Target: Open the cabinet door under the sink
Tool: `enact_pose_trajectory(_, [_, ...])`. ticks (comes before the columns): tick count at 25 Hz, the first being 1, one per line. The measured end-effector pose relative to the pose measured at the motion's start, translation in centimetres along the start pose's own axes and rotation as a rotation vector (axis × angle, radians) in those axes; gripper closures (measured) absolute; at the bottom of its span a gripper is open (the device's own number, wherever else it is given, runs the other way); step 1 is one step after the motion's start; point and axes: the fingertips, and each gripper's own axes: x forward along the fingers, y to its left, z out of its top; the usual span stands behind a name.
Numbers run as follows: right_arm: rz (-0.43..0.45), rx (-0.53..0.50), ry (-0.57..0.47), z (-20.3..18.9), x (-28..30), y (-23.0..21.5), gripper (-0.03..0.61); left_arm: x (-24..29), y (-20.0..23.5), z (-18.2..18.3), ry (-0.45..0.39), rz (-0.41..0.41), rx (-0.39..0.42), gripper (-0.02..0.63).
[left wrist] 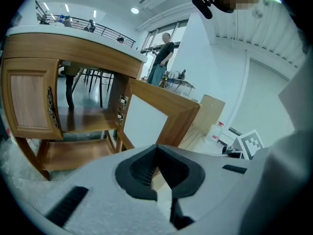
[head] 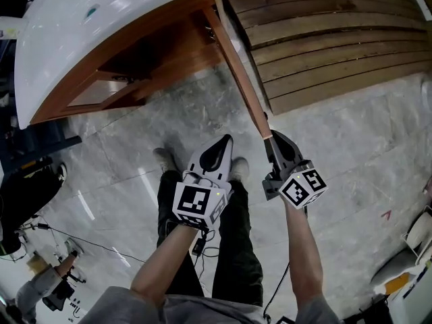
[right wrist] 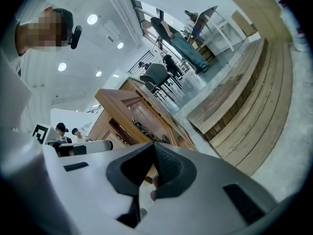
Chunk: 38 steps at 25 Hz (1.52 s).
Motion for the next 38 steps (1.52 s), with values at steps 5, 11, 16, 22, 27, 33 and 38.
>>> enact_pose_trajectory(5, [0.005,-0.014,-0.02,2.5,-1.5,1.9,0.569,-1.2,-0.9,2.5,-0.016,0.001,0.002,0.606])
enact_pose_trajectory(11, [-0.001,-0.049,-0.05,7.2,-4.2,7.1,0.569,-4.8,-3.5,7.4,-0.022,-0.049,0.054,0.606])
enact_pose_trajectory(16, [-0.008,-0.108,-0.078,10.4,-5.5,12.4,0.569,-7.9,-4.3,12.2,-0.053,-0.071,0.08,0.606])
enact_pose_trajectory(22, [-0.011,-0.163,-0.129,14.1,-6.5,18.5,0.569,-11.3,-5.0,17.3,-0.079,-0.1,0.112,0.607])
enact_pose_trajectory(27, [-0.013,-0.221,-0.166,17.1,-8.2,23.6,0.569,-14.7,-6.8,21.0,-0.105,-0.132,0.128,0.606])
enact_pose_trajectory(33, [-0.022,-0.286,-0.227,20.6,-10.2,29.4,0.569,-18.3,-9.1,26.1,-0.148,-0.182,0.181,0.606])
enact_pose_trajectory(38, [-0.029,-0.311,-0.273,22.8,-11.3,33.9,0.569,-21.5,-10.0,30.2,-0.192,-0.207,0.242,0.606])
